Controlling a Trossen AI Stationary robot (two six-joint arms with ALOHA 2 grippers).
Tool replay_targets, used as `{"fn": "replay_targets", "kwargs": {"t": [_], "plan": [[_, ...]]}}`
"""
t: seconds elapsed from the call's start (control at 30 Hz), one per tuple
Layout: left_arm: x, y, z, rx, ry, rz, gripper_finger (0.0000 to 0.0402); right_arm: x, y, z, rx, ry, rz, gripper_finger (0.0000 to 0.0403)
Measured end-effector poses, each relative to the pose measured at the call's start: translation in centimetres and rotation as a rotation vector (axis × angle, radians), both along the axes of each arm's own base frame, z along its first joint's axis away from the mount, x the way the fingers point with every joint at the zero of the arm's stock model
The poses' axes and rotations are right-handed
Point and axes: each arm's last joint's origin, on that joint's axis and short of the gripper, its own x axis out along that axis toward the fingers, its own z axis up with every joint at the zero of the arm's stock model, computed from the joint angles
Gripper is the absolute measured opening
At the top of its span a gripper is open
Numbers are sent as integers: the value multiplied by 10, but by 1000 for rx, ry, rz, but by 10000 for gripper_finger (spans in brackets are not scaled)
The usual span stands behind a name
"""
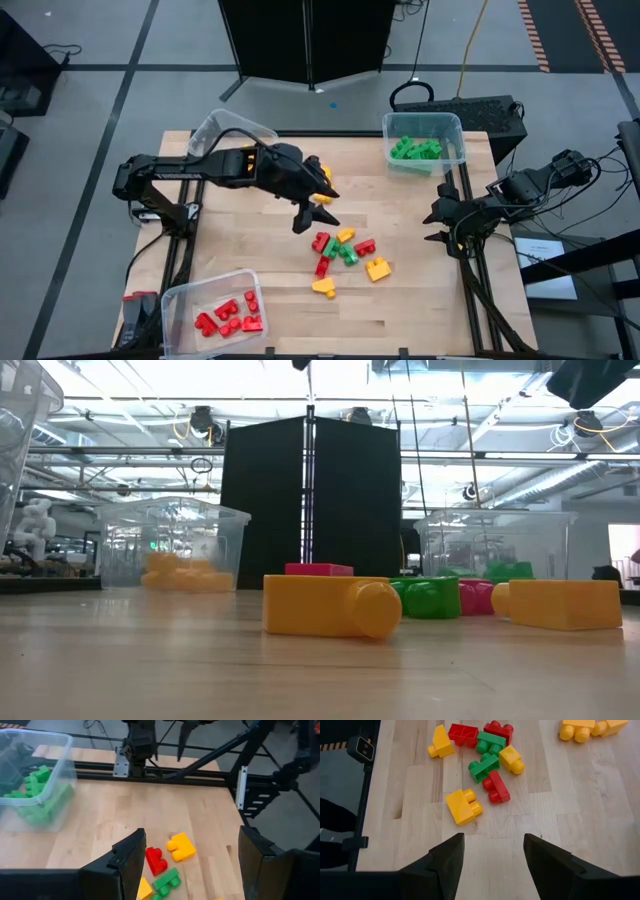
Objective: Sort blocks
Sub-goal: Put the yellow game piece into the top left transparent bin
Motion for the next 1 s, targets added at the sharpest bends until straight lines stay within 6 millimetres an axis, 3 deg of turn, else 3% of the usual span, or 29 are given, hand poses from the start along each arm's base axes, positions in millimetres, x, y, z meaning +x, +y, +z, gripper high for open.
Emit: {"fn": "replay_targets", "kwargs": {"t": [0.4,0.6,0.77,1.0], "plan": [[0,4,0,60,1,109,206,0,0,0,1,0,-1,201],[0,10,-1,72,17,317,206,0,0,0,1,0,-1,201],[1,21,-18,106,119,564,205,0,0,0,1,0,-2,201],[22,20,-53,214,262,514,205,1,1,-1,1,6,-5,201]]}}
